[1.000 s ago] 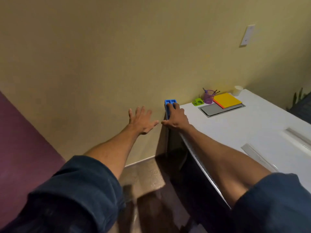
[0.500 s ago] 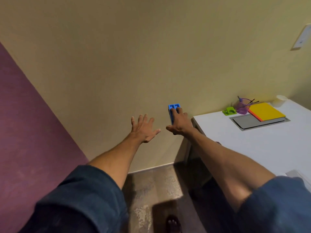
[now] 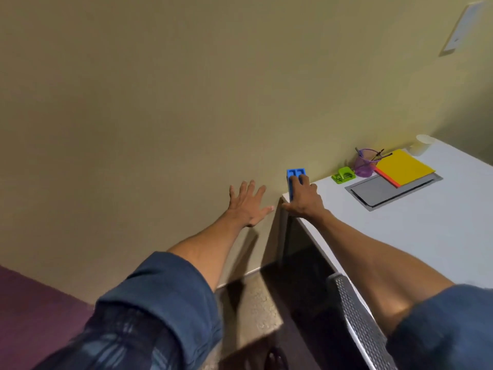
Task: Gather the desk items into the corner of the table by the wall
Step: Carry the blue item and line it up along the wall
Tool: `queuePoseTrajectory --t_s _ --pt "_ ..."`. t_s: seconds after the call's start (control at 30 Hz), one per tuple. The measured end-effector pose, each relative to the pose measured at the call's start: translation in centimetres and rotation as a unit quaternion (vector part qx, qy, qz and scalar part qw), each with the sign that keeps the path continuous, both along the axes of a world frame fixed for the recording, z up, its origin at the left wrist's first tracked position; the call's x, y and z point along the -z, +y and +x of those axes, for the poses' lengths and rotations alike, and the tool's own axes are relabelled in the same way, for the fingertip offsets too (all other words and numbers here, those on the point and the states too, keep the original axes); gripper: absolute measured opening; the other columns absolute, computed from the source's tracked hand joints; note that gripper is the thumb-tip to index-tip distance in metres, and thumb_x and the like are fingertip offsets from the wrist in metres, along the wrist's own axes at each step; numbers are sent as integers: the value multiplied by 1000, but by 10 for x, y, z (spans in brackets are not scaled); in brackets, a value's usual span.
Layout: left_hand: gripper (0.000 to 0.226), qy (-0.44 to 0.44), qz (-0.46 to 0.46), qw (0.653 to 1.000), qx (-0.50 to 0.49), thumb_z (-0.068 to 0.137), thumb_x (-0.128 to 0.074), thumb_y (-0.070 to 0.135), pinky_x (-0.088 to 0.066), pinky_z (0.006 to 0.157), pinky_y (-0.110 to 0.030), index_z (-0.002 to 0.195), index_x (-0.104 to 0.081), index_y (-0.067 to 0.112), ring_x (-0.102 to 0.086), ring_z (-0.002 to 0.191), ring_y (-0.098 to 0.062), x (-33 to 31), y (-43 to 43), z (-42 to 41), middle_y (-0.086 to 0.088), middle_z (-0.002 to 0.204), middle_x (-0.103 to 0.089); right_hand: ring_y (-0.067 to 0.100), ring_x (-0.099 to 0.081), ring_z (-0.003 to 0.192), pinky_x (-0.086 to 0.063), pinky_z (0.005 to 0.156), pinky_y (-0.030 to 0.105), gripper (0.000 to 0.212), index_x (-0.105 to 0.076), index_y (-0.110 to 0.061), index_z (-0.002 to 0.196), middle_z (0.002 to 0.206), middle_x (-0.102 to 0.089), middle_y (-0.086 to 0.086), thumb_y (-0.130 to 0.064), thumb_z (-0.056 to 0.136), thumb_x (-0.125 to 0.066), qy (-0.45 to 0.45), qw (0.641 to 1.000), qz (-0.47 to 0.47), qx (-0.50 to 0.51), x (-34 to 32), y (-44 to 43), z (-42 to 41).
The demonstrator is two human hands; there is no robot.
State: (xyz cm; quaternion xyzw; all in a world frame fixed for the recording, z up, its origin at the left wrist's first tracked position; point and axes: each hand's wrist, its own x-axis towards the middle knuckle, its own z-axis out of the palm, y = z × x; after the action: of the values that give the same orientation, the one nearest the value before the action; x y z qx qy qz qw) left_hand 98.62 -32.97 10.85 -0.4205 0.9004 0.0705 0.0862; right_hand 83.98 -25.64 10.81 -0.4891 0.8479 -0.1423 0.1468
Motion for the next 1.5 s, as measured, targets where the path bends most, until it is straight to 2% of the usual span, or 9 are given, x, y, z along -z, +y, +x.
queuePoseTrajectory --t_s 0.2,0.43,0.6,0.77,0.97,1.27,1.5 --pt "72 -21 14 996 80 94 -31 63 0 115 -60 153 -10 27 0 149 -32 27 -12 -58 -8 162 -1 39 -38 124 -49 94 52 78 -29 -12 139 148 -26 13 -29 77 -73 -17 997 37 64 25 3 -49" --pt "74 -59 -12 978 197 93 -24 66 -1 114 -62 154 -9 26 0 149 -33 69 -17 -87 -10 162 -1 37 -35 127 -49 95 48 85 -28 -13 143 151 -23 12 -23 74 -77 -59 988 49 136 56 2 -74" --pt "75 -73 11 962 264 93 -24 67 0 115 -61 154 -8 27 3 149 -33 102 -34 -111 -10 162 2 37 -35 125 -50 93 48 84 -30 -13 141 148 -25 11 -19 72 -78 -94 972 50 208 84 3 -89" --pt "73 -82 37 944 318 94 -25 65 9 114 -58 154 -8 28 6 149 -31 122 -51 -129 -9 163 4 38 -33 128 -48 95 46 84 -29 -12 143 150 -23 12 -20 74 -77 -112 957 40 264 105 -3 -98" --pt "73 -98 40 914 392 94 -25 65 9 115 -56 154 -7 28 7 149 -31 151 -93 -153 -9 163 7 37 -35 125 -47 93 44 80 -31 -13 140 145 -27 13 -23 75 -76 -126 930 20 345 134 -30 -110" --pt "74 -103 43 884 455 95 -27 63 7 118 -56 154 3 30 13 148 -31 180 -139 -172 -9 161 15 37 -37 123 -46 95 45 81 -28 -13 142 142 -30 15 -32 78 -73 -116 913 1 391 156 -90 -135" --pt "71 -133 54 860 490 95 -25 63 3 118 -57 154 -7 27 14 148 -33 197 -156 -176 -14 161 9 36 -37 123 -46 95 45 82 -26 -13 145 143 -29 16 -39 81 -71 -117 917 -2 382 165 -134 -142"
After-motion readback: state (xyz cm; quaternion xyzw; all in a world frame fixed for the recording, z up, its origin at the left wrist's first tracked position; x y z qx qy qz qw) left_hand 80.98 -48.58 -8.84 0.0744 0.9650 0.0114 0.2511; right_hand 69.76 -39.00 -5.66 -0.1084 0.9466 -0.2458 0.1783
